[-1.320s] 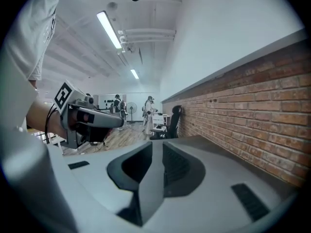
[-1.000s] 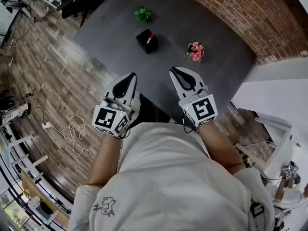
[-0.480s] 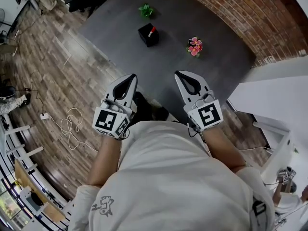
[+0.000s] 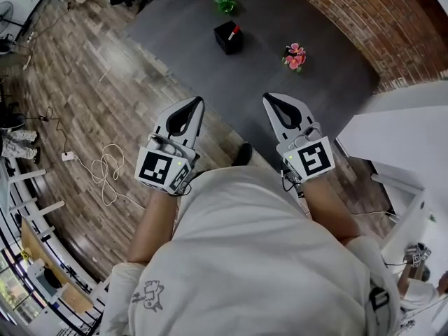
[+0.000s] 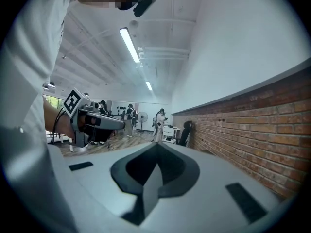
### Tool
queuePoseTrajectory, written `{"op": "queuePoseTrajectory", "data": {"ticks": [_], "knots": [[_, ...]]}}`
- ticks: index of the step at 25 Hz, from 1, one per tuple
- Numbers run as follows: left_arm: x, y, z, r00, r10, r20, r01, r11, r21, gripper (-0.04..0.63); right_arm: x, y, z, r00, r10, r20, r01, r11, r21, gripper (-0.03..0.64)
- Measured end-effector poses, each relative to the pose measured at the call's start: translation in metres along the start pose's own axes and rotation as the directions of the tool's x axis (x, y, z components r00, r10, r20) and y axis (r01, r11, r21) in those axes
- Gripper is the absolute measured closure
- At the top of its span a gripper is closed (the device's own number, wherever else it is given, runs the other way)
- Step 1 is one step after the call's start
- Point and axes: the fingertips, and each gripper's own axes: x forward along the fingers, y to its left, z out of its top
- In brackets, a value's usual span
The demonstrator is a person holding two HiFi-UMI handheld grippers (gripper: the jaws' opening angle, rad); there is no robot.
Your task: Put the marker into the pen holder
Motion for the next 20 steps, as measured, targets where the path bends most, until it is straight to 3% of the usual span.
{"op": "queuePoseTrajectory", "data": {"ticks": [20], "knots": [[-0.157,0.018,-0.005,0.998,-0.031,0.046,0.032,0.999,-0.013,0.584,-0.016,0.147,0.031,0.999,-0.042,0.027,0.042,0.999,-0.021,0.612]]}}
